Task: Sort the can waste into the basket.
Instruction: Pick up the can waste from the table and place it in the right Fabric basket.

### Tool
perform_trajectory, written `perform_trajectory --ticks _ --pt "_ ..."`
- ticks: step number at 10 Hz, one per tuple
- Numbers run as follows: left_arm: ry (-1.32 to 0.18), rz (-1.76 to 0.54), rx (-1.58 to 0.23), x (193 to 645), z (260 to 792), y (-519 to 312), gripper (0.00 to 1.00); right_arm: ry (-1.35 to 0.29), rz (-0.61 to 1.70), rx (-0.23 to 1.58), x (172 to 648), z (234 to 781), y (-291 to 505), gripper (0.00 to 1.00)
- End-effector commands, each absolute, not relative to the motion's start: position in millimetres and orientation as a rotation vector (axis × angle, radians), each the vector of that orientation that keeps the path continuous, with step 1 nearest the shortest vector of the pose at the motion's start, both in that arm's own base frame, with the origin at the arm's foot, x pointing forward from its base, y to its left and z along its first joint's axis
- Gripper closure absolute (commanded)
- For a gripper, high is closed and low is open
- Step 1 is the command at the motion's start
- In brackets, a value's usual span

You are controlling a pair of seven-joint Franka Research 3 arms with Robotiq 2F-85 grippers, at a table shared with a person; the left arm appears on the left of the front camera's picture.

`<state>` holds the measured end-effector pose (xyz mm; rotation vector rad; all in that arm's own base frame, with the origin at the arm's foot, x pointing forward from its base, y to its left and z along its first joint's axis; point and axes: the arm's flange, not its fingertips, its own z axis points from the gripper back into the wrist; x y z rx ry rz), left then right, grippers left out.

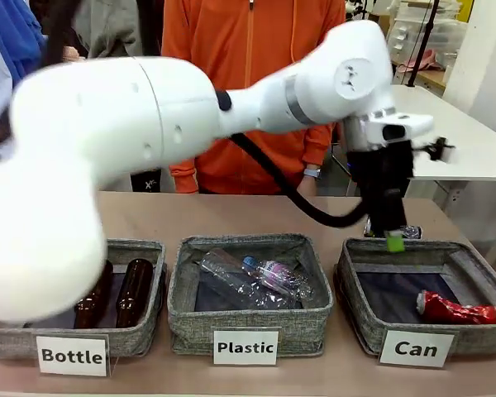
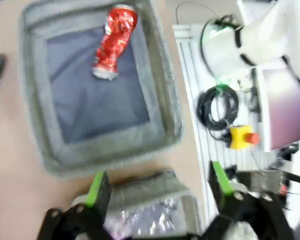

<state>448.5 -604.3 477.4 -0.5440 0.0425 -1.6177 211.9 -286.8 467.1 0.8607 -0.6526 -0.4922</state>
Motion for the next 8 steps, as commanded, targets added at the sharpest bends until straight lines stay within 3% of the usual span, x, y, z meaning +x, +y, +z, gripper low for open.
perform_trajectory --ticks 1,4,7,8 --pt "0.012 -1.423 -0.629 396 464 -474 0.0 -0.644 -0.461 0.839 234 462 -192 0.0" --pt "-0.191 -1.054 -0.834 397 458 -329 0.0 -0.517 -0.349 0.915 247 470 -94 0.0" --pt "-0.324 -0.784 -1.089 380 434 -187 0.0 -0.087 -0.266 0.899 253 448 -1 0.0" --pt "-0.384 -0.727 -1.198 359 423 -139 0.0 0.163 -0.253 0.957 254 442 27 0.0"
